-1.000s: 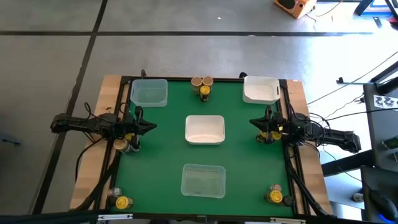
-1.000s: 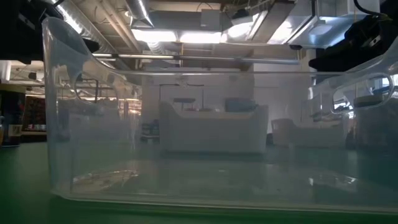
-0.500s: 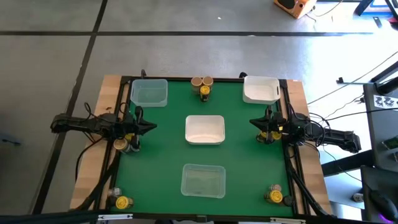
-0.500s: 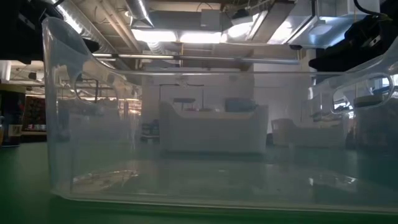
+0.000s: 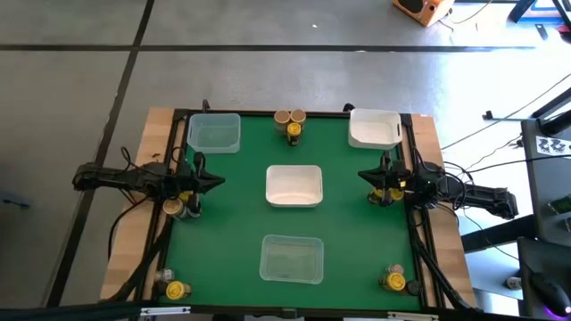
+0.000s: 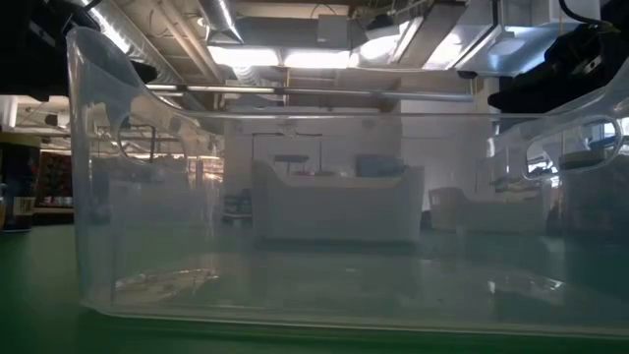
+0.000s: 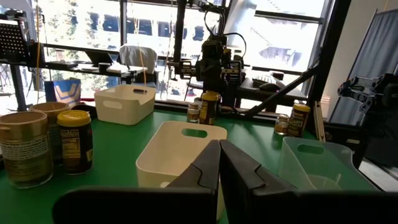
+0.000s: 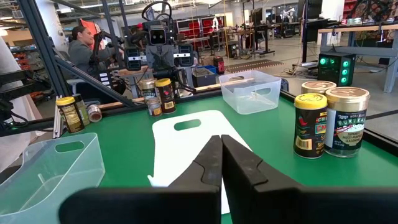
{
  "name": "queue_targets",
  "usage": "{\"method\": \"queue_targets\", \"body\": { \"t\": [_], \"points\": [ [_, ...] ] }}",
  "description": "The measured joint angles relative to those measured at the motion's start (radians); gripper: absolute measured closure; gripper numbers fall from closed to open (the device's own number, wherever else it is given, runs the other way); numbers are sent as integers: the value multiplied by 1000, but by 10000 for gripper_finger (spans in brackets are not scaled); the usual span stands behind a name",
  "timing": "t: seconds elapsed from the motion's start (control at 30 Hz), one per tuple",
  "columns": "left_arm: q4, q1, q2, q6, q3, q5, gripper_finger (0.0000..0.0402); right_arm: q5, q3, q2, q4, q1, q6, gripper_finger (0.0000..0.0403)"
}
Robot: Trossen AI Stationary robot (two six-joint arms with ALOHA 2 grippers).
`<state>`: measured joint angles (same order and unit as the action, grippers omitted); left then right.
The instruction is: Sort spices by type
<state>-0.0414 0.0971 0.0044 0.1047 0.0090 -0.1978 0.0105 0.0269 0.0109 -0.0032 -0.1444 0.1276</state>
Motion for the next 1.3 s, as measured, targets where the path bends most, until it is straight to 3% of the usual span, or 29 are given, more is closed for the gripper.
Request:
{"method": "queue_targets", "body": {
  "t": [0.27,0.4,0.63,0.77,0.93,1.13,1.3],
  "points": [
    [0,0,0,0,0,0,395,0,0,0,0,0,-1,395],
    [0,0,0,0,0,0,395,-6,2,0,-15,0,-108,395],
    [-11,0,0,-13,0,0,395,-18,0,0,0,0,-108,395],
    [-49,0,1,-40,0,0,395,-41,0,0,1,0,-207,395],
    [-99,-1,1,-4,0,0,395,-54,0,0,6,0,-211,395],
    [-240,-1,5,-122,7,-21,396,-100,-1,0,25,0,-157,395],
    [-159,-1,47,-124,88,-61,396,-143,-2,0,114,0,-161,395]
  ]
}}
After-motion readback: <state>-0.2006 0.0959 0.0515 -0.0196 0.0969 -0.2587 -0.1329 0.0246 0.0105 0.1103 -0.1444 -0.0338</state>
